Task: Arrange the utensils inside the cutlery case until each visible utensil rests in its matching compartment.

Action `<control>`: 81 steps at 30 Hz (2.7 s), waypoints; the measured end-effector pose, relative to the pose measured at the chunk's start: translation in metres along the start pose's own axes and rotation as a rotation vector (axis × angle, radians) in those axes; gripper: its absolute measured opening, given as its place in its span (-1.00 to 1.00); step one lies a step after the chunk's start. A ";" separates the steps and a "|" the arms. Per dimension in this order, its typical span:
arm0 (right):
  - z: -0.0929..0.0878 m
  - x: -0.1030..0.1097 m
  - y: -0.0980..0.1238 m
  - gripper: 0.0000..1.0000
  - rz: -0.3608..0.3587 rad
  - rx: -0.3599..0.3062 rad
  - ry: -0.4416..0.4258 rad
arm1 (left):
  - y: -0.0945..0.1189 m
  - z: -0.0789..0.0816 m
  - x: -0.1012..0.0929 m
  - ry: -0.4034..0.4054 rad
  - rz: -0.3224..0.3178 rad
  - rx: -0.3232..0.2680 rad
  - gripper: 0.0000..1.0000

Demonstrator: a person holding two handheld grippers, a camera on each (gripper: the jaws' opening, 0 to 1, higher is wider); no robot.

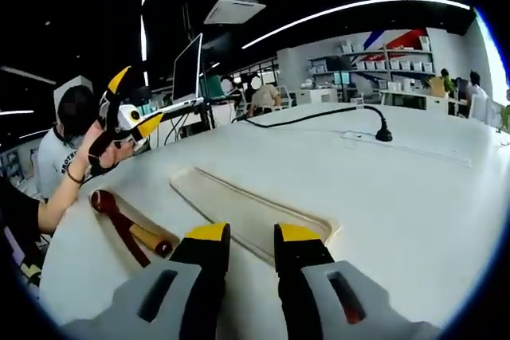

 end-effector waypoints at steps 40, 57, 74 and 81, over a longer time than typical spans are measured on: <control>-0.002 -0.061 0.030 -0.34 -0.227 0.051 -0.112 | 0.035 -0.028 0.043 -0.442 0.476 0.242 1.00; -0.006 -0.050 0.028 -0.44 -0.214 0.066 -0.072 | 0.035 -0.030 0.056 -0.423 0.519 0.242 1.00; -0.006 -0.046 0.027 -0.46 -0.174 0.036 -0.158 | 0.029 -0.036 0.055 -0.342 0.463 0.223 1.00; 0.005 -0.048 0.033 -0.65 -0.125 -0.060 -0.365 | 0.031 -0.029 0.054 -0.305 0.452 0.174 0.99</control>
Point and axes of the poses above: the point that each gripper's makers call its tool centre point, and the gripper's own axes: y roughly backward along the fingers, x roughly to its left, z roughly out of its top, the point moved 2 cm from there along y, roughly backward along the fingers, and after that the axes turned 7 degrees about -z, right-handed, at the moved point
